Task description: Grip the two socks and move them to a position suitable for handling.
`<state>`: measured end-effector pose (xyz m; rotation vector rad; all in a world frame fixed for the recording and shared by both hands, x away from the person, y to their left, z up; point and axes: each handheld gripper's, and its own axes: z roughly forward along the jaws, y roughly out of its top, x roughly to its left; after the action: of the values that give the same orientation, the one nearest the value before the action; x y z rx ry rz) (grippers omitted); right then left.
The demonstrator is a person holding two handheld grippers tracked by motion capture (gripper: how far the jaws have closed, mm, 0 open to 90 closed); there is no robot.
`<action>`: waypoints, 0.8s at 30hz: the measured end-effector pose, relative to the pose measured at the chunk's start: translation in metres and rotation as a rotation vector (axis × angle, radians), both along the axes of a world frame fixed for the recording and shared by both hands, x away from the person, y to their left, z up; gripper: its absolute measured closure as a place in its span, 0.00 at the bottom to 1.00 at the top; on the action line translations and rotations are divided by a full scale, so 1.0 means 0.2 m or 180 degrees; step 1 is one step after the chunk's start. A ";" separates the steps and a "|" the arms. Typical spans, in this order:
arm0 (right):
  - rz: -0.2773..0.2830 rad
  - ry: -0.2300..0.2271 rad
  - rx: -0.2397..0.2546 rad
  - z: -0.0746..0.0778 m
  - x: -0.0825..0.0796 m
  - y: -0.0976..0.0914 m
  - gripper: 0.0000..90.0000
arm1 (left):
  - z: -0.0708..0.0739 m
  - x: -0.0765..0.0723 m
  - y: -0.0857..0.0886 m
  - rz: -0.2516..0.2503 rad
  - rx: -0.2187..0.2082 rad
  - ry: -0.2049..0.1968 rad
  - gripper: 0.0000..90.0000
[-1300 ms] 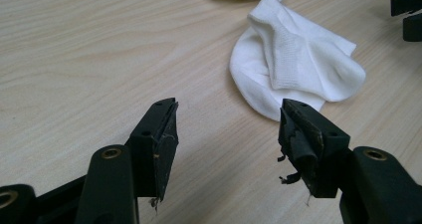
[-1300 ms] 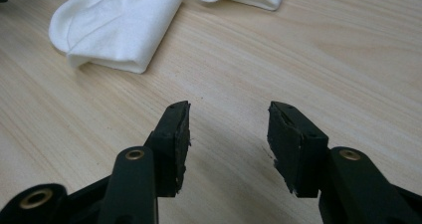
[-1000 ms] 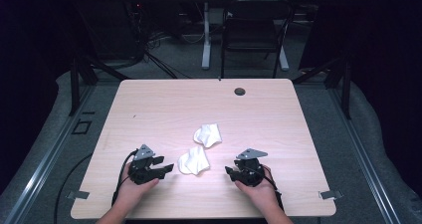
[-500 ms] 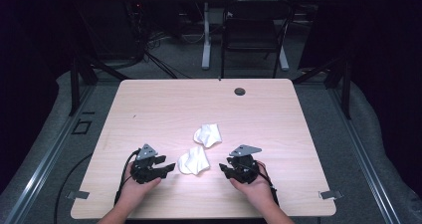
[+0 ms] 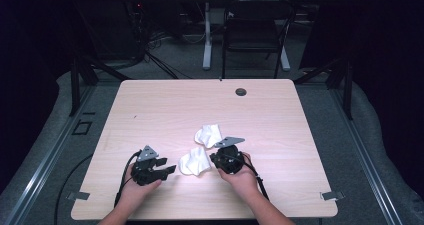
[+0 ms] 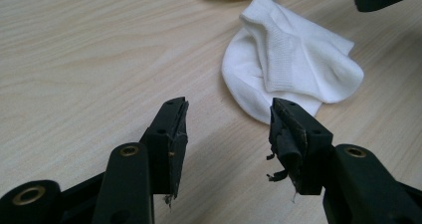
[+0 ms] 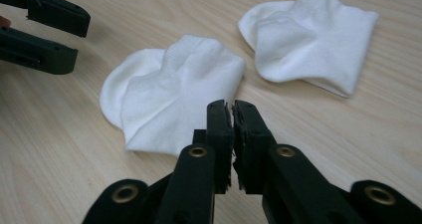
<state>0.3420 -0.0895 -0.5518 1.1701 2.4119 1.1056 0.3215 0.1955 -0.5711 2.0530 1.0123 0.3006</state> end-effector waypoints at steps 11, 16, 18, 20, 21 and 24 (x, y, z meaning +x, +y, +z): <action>0.0106 0.0094 0.0009 -0.08 0.03 0.14 1.00 | 0.00 -0.01 0.00 -0.0006 -0.0043 -0.0022 0.55; 0.0168 0.0109 -0.0111 -0.10 0.03 0.15 1.00 | 0.00 0.00 0.00 -0.0019 -0.0041 -0.0023 0.56; 0.0189 0.0112 -0.0141 -0.10 0.02 0.15 1.00 | 0.01 -0.01 0.00 -0.0023 -0.0044 -0.0021 0.57; 0.0242 0.0108 -0.0169 -0.11 0.01 0.15 1.00 | 0.01 -0.01 0.00 -0.0030 -0.0046 -0.0018 0.57; 0.0263 0.0111 -0.0181 -0.11 0.00 0.15 1.00 | 0.01 -0.01 0.00 -0.0033 -0.0037 -0.0017 0.57; 0.0286 0.0131 -0.0164 -0.11 -0.01 0.14 1.00 | 0.01 -0.01 0.00 -0.0039 -0.0027 -0.0020 0.57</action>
<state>0.3394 -0.0623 -0.5740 1.0884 2.5312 1.0479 0.3194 0.1950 -0.5695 2.0488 0.9950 0.2958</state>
